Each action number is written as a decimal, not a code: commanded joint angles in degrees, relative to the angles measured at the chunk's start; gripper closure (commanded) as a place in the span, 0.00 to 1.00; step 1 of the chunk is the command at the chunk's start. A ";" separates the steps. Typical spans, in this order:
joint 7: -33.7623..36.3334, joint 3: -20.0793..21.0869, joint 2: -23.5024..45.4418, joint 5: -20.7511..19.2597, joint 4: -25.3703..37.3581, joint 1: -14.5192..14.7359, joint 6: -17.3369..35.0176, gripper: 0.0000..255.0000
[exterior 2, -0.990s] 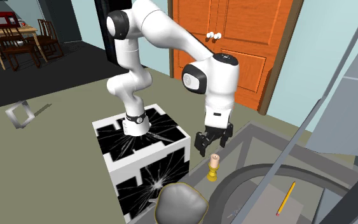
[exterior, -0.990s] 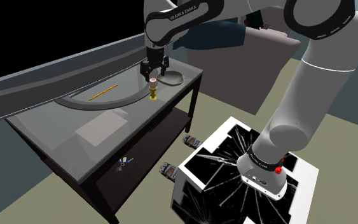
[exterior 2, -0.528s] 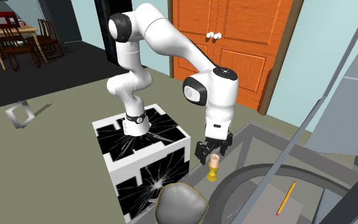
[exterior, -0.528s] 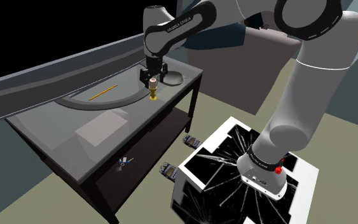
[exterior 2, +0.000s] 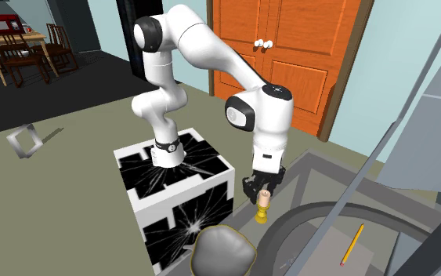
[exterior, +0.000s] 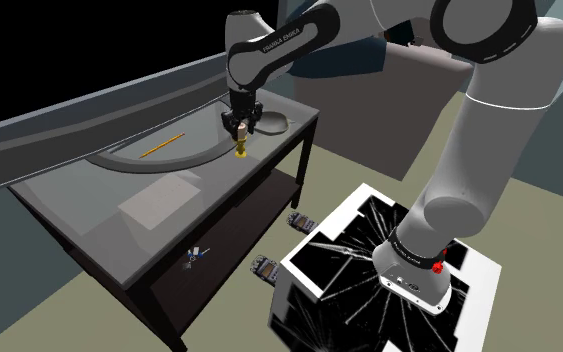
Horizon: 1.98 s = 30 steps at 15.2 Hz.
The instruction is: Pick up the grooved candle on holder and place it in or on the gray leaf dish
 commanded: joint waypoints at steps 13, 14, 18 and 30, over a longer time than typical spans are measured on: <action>-0.18 0.05 -1.41 0.23 1.38 -0.04 -2.78 1.00; -0.22 0.06 -1.74 0.29 1.75 -0.05 -3.48 1.00; -0.38 0.10 -2.95 0.48 3.39 -0.07 -6.31 1.00; -0.73 0.15 -5.51 0.89 9.54 -0.11 -15.00 1.00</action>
